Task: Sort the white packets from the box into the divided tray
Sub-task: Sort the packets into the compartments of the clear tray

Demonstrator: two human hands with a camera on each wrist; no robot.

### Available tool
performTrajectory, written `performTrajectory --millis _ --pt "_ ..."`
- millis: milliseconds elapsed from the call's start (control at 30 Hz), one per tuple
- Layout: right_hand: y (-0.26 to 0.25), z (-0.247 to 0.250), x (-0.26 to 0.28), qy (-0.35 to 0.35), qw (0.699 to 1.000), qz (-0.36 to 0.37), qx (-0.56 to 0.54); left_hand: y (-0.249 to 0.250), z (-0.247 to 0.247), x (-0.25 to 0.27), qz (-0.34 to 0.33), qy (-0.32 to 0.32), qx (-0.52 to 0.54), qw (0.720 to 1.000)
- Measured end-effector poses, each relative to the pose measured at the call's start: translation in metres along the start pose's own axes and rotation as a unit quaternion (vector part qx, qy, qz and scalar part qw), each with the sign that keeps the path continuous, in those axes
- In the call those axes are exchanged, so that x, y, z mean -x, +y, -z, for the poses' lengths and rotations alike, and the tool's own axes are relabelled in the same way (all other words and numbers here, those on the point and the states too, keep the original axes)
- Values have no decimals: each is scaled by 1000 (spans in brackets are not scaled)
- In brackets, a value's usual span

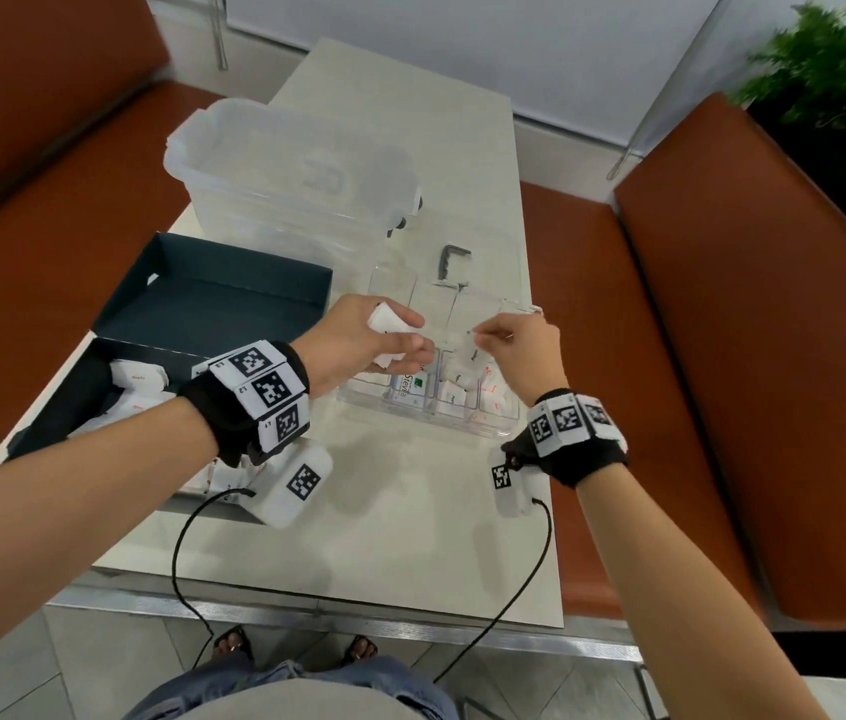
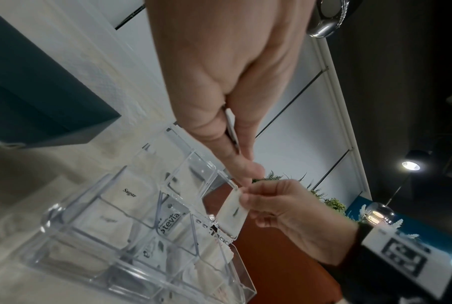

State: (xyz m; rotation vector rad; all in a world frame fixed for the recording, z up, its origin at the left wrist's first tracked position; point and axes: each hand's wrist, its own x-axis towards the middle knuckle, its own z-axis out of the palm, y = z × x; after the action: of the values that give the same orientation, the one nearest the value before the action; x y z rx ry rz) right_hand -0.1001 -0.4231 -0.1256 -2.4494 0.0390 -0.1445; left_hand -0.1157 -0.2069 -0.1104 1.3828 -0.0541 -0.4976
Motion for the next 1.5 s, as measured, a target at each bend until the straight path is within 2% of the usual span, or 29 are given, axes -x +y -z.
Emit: performTrajectory --millis 133,267,400,600,700,800,900,967,1067,1100,1133,1200,1267,1367,1500 --pt "9 -25 4 -23 997 -2 77 -1 0 3 -1 2 9 1000" --pt "15 -31 6 -63 993 -23 101 -3 1 6 -2 1 17 1000" --pt "11 -34 5 -119 969 -23 214 -5 1 7 4 3 8 1000" --pt "10 -46 4 -136 935 -4 326 -3 -3 9 14 8 24 1000" --pt "12 -51 6 -129 922 18 364 0 -6 9 44 12 42 998" --pt "15 -54 9 -130 917 40 374 4 -9 9 107 9 106 989" --pt "16 -53 14 -125 927 55 350 6 -9 9 145 1 192 971" --pt "14 -47 18 -88 943 60 316 6 -8 8 152 -1 216 964" --pt "2 -32 26 18 990 50 128 6 -7 5 138 -9 179 974" --pt "-6 -27 31 45 997 41 49 6 -8 5 130 -13 159 979" --pt "-15 -23 35 59 998 30 -22 5 -9 4 121 -15 141 982" --pt "-30 -17 44 36 992 3 -121 3 -11 4 103 -21 116 988" --pt "-39 -14 48 -5 989 -13 -145 2 -14 5 81 -29 81 993" --pt "-40 -8 46 1 983 -30 -181 1 -17 7 60 -33 40 997" --pt "-30 0 45 10 973 -49 -227 3 -19 6 81 -25 92 992"
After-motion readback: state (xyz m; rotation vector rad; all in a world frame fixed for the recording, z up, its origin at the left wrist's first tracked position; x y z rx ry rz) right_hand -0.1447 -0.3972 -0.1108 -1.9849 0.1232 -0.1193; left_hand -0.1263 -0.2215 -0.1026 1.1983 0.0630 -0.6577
